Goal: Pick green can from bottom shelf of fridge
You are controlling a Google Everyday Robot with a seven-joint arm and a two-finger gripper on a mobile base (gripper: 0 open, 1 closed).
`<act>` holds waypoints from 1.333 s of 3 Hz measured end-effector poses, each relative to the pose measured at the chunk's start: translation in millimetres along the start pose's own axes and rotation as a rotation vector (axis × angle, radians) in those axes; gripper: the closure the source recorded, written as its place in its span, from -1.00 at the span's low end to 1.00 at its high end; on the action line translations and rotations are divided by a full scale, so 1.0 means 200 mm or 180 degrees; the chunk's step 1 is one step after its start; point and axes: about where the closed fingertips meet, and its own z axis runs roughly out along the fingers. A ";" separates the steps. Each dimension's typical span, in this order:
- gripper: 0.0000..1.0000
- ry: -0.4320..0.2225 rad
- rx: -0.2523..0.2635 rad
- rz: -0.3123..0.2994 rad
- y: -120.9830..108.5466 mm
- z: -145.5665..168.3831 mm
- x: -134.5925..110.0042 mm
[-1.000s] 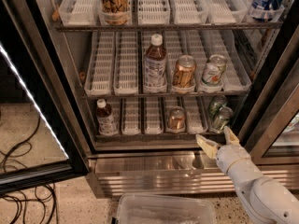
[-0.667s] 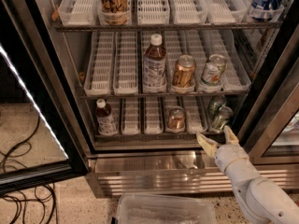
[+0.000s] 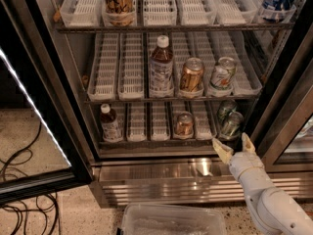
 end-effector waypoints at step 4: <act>-0.48 -0.0055 0.0001 0.0032 -0.09 0.08 -0.01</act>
Offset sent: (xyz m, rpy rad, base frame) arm 0.0222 -0.0241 0.0025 0.0396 -0.0216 0.0093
